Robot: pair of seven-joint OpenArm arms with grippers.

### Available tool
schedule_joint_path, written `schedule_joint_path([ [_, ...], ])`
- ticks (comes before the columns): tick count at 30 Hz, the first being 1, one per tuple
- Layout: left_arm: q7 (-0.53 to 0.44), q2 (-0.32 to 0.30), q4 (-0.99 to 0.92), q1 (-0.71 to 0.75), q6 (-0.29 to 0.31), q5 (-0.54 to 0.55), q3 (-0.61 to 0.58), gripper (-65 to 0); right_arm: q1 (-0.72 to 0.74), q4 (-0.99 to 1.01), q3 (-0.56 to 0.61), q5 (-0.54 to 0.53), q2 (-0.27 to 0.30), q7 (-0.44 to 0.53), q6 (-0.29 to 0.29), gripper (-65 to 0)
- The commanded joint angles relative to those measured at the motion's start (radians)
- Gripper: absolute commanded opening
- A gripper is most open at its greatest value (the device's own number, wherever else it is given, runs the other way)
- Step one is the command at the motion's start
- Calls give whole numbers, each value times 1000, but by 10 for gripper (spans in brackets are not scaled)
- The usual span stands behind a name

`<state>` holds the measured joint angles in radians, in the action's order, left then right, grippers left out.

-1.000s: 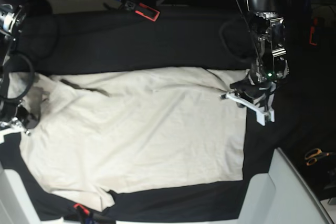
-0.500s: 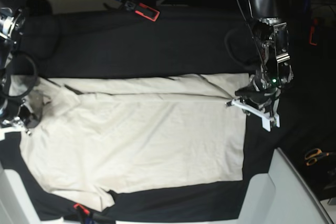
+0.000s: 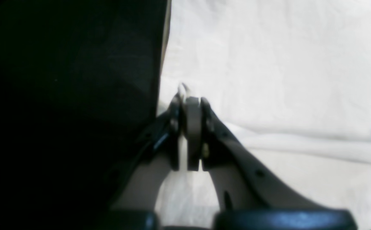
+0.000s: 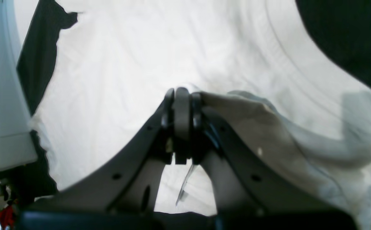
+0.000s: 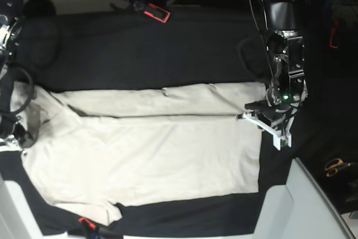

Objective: Fold the T-shirt properly
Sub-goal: 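Lift the shirt edge and fold it over toward the hem with both grippers, then lower the folded edge onto the shirt and release both grippers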

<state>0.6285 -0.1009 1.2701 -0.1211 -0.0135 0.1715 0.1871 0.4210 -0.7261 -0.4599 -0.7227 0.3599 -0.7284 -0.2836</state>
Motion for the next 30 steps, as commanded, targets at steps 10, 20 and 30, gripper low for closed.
schedule_joint_path([
  [10,-19,-7,-57,-73,7,-5,-2,-650,54,-16,92,-13,20,39,-7,-647],
  [20,-19,-15,-59,-84,7,-5,-82,-650,75,21,118,-13,21,65,-7,-647],
  [30,-20,-16,-59,-104,7,-5,-88,-650,91,21,192,-13,21,76,-9,-647],
])
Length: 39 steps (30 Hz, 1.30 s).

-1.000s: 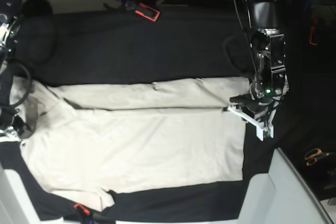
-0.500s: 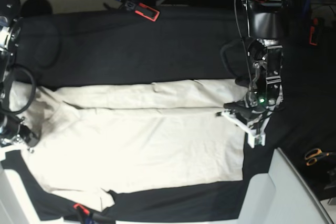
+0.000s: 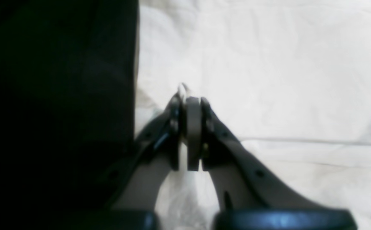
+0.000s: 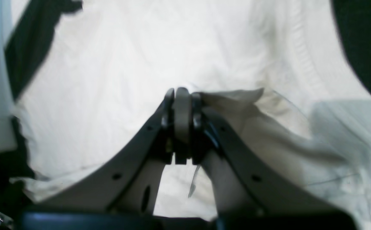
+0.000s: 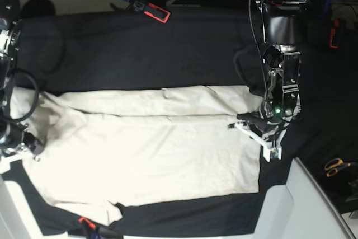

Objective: Fold the T-shirt properly
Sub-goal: 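Lower the folded edge onto the shirt and release both grippers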

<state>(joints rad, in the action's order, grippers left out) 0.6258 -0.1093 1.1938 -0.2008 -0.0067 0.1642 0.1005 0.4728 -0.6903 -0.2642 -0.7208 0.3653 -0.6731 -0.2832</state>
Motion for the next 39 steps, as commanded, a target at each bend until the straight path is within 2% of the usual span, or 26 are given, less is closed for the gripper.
schedule_joint_path([
  [1,-17,-8,18,-24,0,2,-2,-650,39,-15,15,-15,22,33,-9,-647],
  [4,-17,-7,14,-24,0,2,-3,-650,40,-15,55,-15,30,52,-9,-647],
  [18,-17,-8,-44,-45,0,2,-2,-650,42,-15,62,-16,34,54,-9,-644],
  [23,-17,-8,-41,-47,0,2,6,-650,36,-15,62,-16,31,100,-9,-641],
  [27,-17,-8,-41,-47,-2,4,8,-650,36,-15,62,-16,31,100,-9,-635],
  [29,-28,-8,-38,-47,-3,4,8,-650,37,-16,62,-16,33,100,-9,-570],
  [31,-45,-8,-38,-47,-3,4,8,-650,39,-16,56,-16,33,100,-9,-456],
  [33,-47,-8,-38,-47,-3,4,8,-482,37,-18,53,-18,33,102,-9,-339],
  [35,-47,-8,-36,-48,-3,5,9,-321,36,-21,53,-23,34,103,-12,-278],
  [37,-47,-10,-25,-55,-3,11,17,-237,36,-42,50,-24,34,103,-14,-282],
  [39,-39,-7,22,-55,-3,13,66,-224,7,-108,-8,-27,33,102,-14,-284],
])
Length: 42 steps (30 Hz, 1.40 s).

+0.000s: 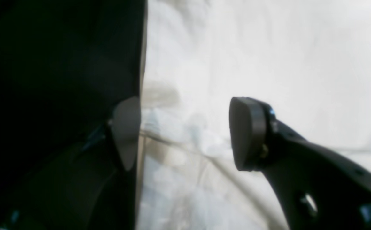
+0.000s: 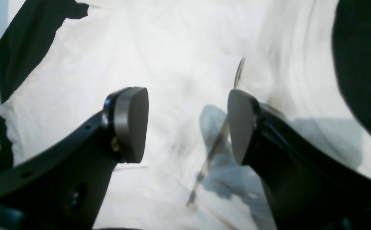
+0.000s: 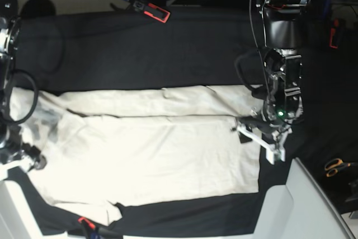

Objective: Fold the T-shirt properly
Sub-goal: 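Lower the folded edge onto the shirt and release both grippers, then grasp the folded edge near the left gripper and lift it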

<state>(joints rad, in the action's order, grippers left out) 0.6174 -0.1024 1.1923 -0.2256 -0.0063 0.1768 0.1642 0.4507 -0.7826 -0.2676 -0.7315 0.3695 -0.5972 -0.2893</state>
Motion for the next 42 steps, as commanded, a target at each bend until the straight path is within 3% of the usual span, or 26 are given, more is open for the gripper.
schedule_joint_path([
  [1,-29,-12,67,-19,-4,2,36,-229,1,-67,-75,-20,23,18,-6,-284],
  [6,54,-7,300,116,1,2,87,-286,-209,-298,-476,-153,-91,-79,8,-284],
  [10,89,-9,407,257,1,0,90,-359,-312,-360,-727,-210,-209,-169,177,-282],
  [11,89,-9,416,289,1,0,93,-380,-330,-363,-764,-210,-232,-185,207,-281],
  [16,89,13,413,375,1,60,153,-464,-358,-343,-786,-213,-275,-181,210,-281],
  [22,89,-4,412,426,1,263,191,-527,-313,-163,-789,-218,-238,-142,218,-281],
  [25,89,-20,412,437,1,275,180,-528,-278,-39,-787,-218,-220,-88,216,-281],
  [33,89,-21,412,440,1,269,189,-527,-208,211,-781,-216,-106,23,210,-293],
  [35,89,-18,412,440,1,274,186,-527,-204,222,-781,-216,-94,21,210,-372],
  [38,89,-13,407,434,1,275,180,-522,-204,222,-783,-216,-94,18,210,-605],
  [39,89,-13,393,430,1,275,180,-520,-204,222,-784,-216,-96,16,210,-650],
  [42,89,-12,334,407,1,277,182,-517,-208,223,-787,-216,-102,0,210,-627],
])
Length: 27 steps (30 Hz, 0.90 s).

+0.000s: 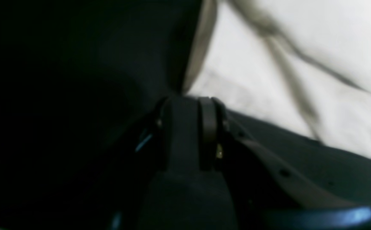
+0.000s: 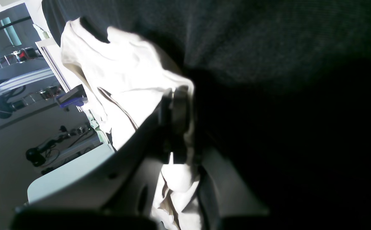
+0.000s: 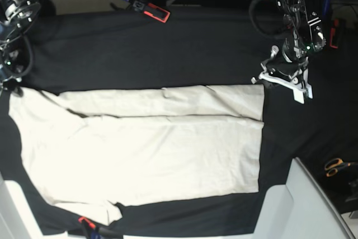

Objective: Fold the T-shirt properly
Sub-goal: 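Grasp the folded edge near the left gripper and lift it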

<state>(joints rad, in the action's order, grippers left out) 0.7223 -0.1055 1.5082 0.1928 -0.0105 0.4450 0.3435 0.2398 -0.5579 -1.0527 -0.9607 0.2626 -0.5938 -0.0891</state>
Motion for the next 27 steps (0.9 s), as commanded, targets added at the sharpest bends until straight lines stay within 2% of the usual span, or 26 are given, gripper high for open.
schedule_joint_path([
  [1,-16,-9,-2,-16,5,8,2,-517,2,-1,-2,13,4,-10,10,-642],
  [3,-16,-9,-44,-26,5,10,12,-490,2,-1,2,13,2,-15,10,-645],
  [8,-20,25,-88,-45,5,11,50,-291,0,-1,4,13,2,-15,10,-645],
  [10,-20,48,-87,-48,7,39,90,-248,0,-1,5,13,4,-16,10,-645],
  [13,-20,48,-91,-49,13,113,110,-239,-1,-1,5,13,8,-35,10,-645],
  [15,-20,48,-91,-49,43,150,116,-239,-1,-1,5,15,10,-44,10,-645],
  [18,-22,48,-114,-71,70,153,116,-242,-1,-1,5,15,10,-48,10,-645],
  [27,-22,54,-199,-114,68,153,113,-244,-1,-1,5,15,11,-48,10,-645],
])
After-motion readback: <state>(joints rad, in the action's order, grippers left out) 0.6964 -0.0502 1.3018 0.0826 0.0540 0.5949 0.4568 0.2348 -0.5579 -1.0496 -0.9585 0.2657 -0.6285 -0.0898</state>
